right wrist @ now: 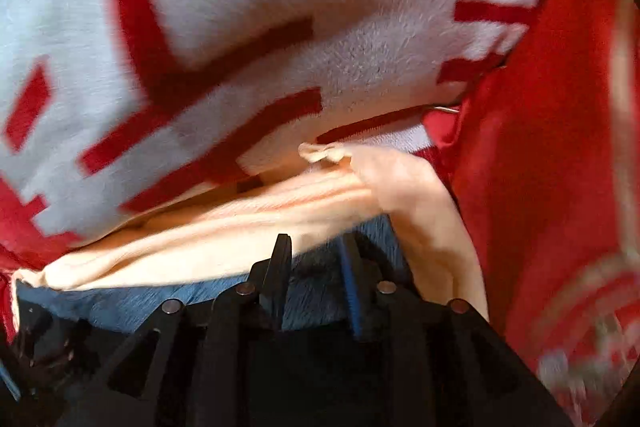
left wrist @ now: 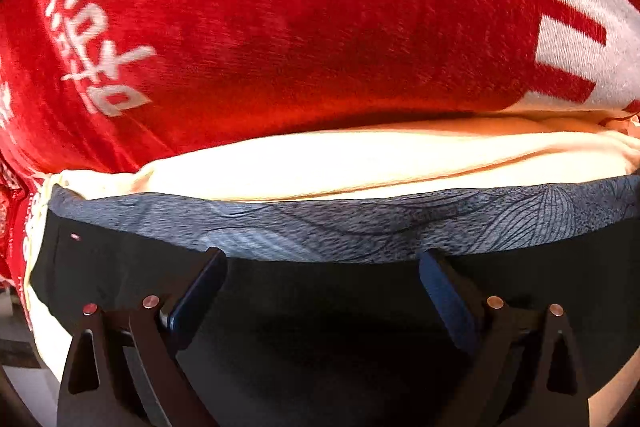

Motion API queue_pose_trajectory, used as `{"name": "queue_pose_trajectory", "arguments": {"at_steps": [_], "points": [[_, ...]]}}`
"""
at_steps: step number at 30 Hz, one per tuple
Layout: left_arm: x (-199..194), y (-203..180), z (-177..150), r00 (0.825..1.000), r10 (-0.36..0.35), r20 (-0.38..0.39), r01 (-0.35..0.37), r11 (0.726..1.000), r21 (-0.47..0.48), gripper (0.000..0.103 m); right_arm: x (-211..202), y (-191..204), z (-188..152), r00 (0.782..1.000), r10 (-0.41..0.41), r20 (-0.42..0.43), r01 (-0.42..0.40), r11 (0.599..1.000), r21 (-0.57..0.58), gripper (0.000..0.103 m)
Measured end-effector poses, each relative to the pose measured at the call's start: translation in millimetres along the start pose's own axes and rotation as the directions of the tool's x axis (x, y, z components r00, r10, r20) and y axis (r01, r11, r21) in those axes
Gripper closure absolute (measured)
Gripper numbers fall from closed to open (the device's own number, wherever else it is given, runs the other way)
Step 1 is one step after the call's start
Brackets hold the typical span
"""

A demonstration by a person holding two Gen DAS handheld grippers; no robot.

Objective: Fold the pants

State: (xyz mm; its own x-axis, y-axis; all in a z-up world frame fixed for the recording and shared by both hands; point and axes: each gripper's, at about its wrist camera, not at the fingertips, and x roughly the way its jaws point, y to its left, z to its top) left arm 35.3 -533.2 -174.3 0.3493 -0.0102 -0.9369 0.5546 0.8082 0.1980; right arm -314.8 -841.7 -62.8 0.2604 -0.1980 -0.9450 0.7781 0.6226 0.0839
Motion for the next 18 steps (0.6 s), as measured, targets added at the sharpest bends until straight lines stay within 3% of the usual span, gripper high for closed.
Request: {"name": "queue_pose_trajectory", "arguments": {"at_steps": [2,3,7,12,15,18], "points": [[-10,7,-4,1.000,0.001,0.002,-0.001,1.000,0.006,0.005,-20,2,-17,1.000,0.019,0.000,-0.019,0.999,-0.029,0.045],[-14,11,-6,1.000,-0.004,-0.001,0.004,1.000,0.007,0.005,-30,2,-27,1.000,0.023,-0.002,-0.023,0.999,-0.031,0.043],[-36,35,-23,1.000,-0.021,-0.012,0.021,0.999,0.025,0.005,-74,1,-67,0.998,0.054,-0.028,-0.054,0.999,0.007,0.042],[-57,77,-51,0.998,-0.042,-0.040,0.044,0.998,0.034,0.005,-85,9,-128,0.989,0.111,-0.097,-0.104,0.992,0.069,0.041],[-63,100,-67,0.998,-0.036,-0.042,0.038,0.998,0.041,0.005,-80,32,-158,0.975,0.162,-0.152,-0.148,0.984,0.095,0.041],[-56,126,-78,0.999,-0.023,-0.040,0.025,0.998,0.051,0.005,-48,73,-174,0.953,0.240,-0.185,-0.221,0.968,0.116,0.041]]}}
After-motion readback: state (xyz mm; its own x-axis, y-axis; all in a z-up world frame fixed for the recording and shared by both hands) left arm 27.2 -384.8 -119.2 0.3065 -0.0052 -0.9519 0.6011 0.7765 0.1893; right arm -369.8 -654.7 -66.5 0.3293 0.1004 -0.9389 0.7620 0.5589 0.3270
